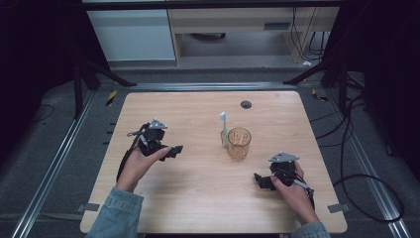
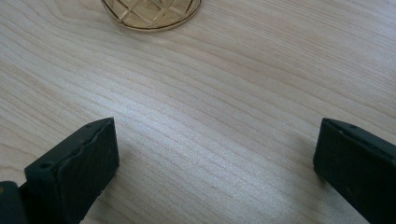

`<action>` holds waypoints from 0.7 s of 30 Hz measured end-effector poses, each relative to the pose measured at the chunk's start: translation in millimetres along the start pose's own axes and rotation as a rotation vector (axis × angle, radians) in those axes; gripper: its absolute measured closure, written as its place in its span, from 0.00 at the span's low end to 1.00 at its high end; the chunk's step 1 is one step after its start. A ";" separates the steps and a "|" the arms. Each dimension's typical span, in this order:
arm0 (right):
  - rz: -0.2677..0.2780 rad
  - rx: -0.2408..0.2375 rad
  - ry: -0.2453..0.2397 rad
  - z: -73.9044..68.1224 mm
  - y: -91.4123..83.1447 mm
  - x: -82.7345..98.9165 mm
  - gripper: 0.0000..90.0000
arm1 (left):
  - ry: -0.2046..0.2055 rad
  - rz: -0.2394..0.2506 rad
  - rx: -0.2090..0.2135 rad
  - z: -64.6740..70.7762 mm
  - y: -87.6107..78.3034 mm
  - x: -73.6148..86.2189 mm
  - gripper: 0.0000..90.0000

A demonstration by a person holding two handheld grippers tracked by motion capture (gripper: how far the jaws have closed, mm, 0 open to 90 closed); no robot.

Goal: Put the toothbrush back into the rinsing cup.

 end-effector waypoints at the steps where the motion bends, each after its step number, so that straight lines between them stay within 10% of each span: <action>1: -0.001 0.001 -0.002 0.2 0.0 0.1 0.00 | -0.005 -0.001 -0.001 -2.8 -0.4 1.6 0.08; 21: 0.000 0.001 -0.002 0.2 -0.1 0.1 0.00 | -0.073 -0.086 -0.076 -52.7 14.0 47.9 0.08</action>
Point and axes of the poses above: each handheld gripper's, and its own axes: y roughly forward along the jaws, x roughly out of its underside, z roughly to its right, the point moved 7 cm from there along y, roughly forward along the jaws, and after that the axes turned 6 degrees about y, right-handed, at the moved point
